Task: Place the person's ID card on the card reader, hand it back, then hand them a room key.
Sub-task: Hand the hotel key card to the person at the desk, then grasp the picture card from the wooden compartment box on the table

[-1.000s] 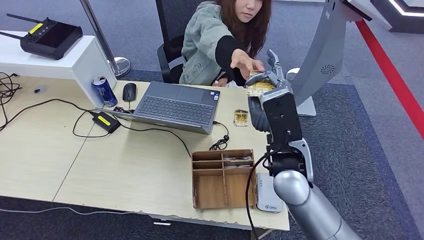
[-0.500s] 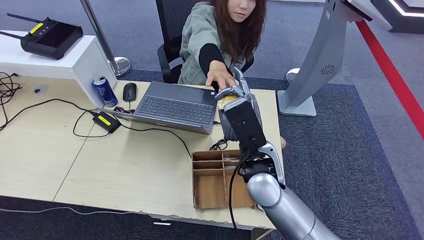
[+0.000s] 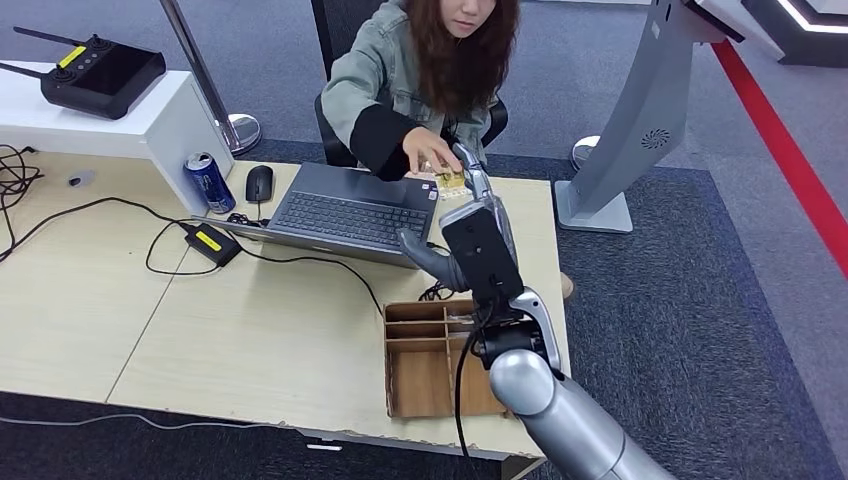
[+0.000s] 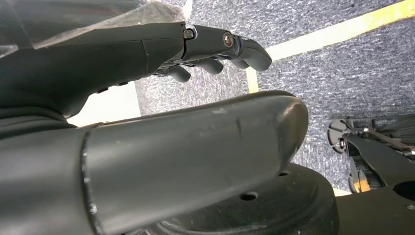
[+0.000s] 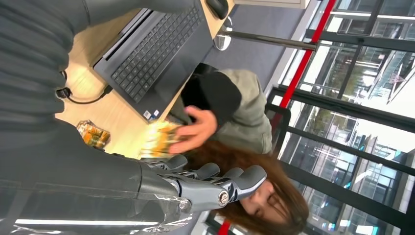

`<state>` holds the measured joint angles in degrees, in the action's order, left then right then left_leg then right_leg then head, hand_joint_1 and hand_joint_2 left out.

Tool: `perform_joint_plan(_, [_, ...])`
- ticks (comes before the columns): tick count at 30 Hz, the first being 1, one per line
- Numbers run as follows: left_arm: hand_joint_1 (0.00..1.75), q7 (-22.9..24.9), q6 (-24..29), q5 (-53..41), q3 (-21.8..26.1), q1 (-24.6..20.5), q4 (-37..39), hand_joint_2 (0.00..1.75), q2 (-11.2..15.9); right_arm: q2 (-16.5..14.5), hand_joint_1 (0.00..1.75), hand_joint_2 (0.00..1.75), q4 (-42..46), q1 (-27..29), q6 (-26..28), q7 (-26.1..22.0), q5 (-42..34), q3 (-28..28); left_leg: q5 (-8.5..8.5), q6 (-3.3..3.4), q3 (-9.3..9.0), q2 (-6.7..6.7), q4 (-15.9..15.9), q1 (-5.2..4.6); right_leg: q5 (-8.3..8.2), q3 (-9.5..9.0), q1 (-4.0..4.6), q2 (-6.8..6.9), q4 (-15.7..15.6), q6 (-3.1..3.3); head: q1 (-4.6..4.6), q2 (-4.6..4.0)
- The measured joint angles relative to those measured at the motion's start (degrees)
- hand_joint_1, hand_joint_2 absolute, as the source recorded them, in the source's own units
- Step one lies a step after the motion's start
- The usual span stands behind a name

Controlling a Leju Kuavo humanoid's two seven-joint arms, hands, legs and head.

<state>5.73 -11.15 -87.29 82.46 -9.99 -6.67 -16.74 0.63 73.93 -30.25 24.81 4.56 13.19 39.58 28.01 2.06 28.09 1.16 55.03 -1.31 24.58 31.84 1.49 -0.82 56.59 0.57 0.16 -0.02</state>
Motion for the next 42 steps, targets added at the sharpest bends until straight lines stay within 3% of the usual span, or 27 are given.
perform_joint_plan(5, [0.0,-0.6,-0.1,0.0,0.0,0.0,0.0,0.0,0.1,2.3,0.0,1.75,4.1,1.5,-2.2,5.4,11.1,0.3,0.0,0.0,-0.01,-0.01,0.0,-0.01,0.0,0.0,0.0,-0.01,0.0,0.0,0.0,0.0])
perform_joint_plan(10, [0.0,-0.8,-0.7,0.1,0.1,0.1,0.0,0.0,0.3,6.2,0.0,1.75,10.1,4.5,-9.1,11.0,26.5,0.5,0.02,0.01,-0.01,-0.01,0.0,-0.01,0.01,0.0,0.0,-0.01,0.0,-0.01,0.01,0.0])
perform_joint_plan(12, [0.0,-0.8,-0.9,0.1,0.1,0.1,0.0,0.0,0.4,7.9,0.1,1.75,12.3,6.0,-11.9,12.1,30.6,0.5,0.02,0.02,0.0,-0.02,0.0,-0.01,0.01,0.0,0.0,-0.01,0.0,-0.01,0.0,0.0])
perform_joint_plan(14, [0.0,-0.8,-1.1,0.1,0.1,0.1,0.0,0.0,0.5,9.3,0.34,1.75,14.3,7.5,-14.2,12.7,33.4,0.6,0.02,0.02,0.0,-0.02,0.0,-0.01,0.01,-0.01,-0.01,-0.01,0.0,-0.01,0.0,0.0])
perform_joint_plan(18, [0.0,-0.8,-1.4,0.0,0.3,0.1,0.0,0.0,0.5,11.5,1.13,1.75,17.5,10.0,-17.3,13.2,36.7,1.0,0.02,0.02,0.0,-0.02,0.0,-0.01,0.01,-0.01,-0.01,-0.01,0.0,-0.01,-0.01,0.0])
perform_joint_plan(21, [0.0,-0.8,-1.7,0.0,0.4,0.1,0.0,0.0,0.5,12.6,1.43,1.75,19.3,11.3,-18.5,13.4,38.2,1.3,0.02,0.02,0.0,-0.02,0.0,-0.01,0.01,-0.01,-0.01,-0.01,0.0,-0.01,0.0,0.0])
perform_joint_plan(28, [0.0,-0.8,-1.9,0.0,0.5,0.1,0.0,0.0,0.5,13.6,1.52,1.75,20.6,13.1,-19.4,13.4,38.3,2.1,0.02,0.02,0.0,-0.02,0.0,-0.01,0.01,-0.01,0.0,-0.01,0.0,-0.01,-0.01,0.0])
perform_joint_plan(37, [0.0,-1.3,-2.0,0.0,0.6,0.1,0.0,0.0,0.5,13.8,1.48,1.75,18.5,14.0,-17.3,12.3,34.1,3.0,0.02,0.02,0.02,-0.02,0.0,-0.01,0.01,-0.01,0.0,-0.01,0.0,-0.01,0.0,0.0])
perform_joint_plan(38, [0.0,-1.3,-2.0,0.0,0.6,0.1,0.0,0.0,0.5,13.7,1.44,1.75,17.9,14.0,-16.9,12.2,33.6,3.1,0.02,0.02,0.03,-0.02,0.0,-0.01,0.01,-0.01,0.0,-0.01,0.0,-0.01,0.0,0.0])
perform_joint_plan(42, [0.0,-1.3,-2.0,0.0,0.6,0.1,0.0,0.0,0.5,13.5,0.96,1.75,15.5,13.9,-16.0,12.0,32.3,3.3,0.02,0.02,0.03,-0.01,0.0,-0.01,0.01,-0.02,-0.01,-0.01,0.0,-0.01,-0.01,0.0])
